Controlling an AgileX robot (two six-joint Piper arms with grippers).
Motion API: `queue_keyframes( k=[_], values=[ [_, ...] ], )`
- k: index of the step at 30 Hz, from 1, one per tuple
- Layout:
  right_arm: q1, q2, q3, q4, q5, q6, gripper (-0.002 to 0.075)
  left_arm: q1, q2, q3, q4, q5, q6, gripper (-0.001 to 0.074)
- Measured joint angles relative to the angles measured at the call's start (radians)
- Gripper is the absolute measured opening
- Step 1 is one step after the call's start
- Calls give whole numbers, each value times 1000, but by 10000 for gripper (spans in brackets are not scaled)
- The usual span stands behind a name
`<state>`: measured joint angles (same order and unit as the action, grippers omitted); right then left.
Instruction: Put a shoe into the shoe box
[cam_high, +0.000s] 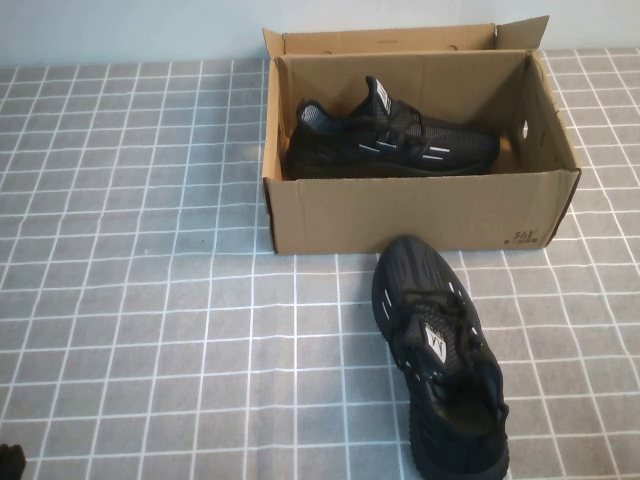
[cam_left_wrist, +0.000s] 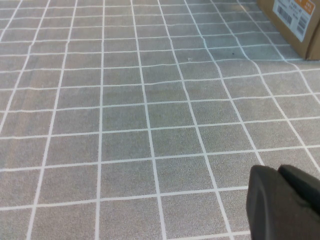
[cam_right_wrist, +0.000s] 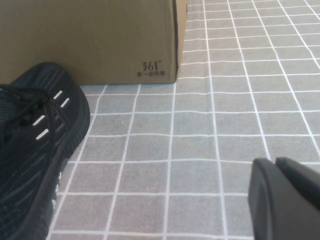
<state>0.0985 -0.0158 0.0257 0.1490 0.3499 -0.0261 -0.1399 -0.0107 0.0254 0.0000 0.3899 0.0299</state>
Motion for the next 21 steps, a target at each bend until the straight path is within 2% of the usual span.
queue_keyframes(
  k=[17, 21],
  values=[
    [0, 0, 0, 2, -27, 0, -16, 0, 0, 0, 0, 0, 0, -1],
    [0, 0, 0, 94, -82, 0, -16, 0, 0, 0, 0, 0, 0, -1]
  ],
)
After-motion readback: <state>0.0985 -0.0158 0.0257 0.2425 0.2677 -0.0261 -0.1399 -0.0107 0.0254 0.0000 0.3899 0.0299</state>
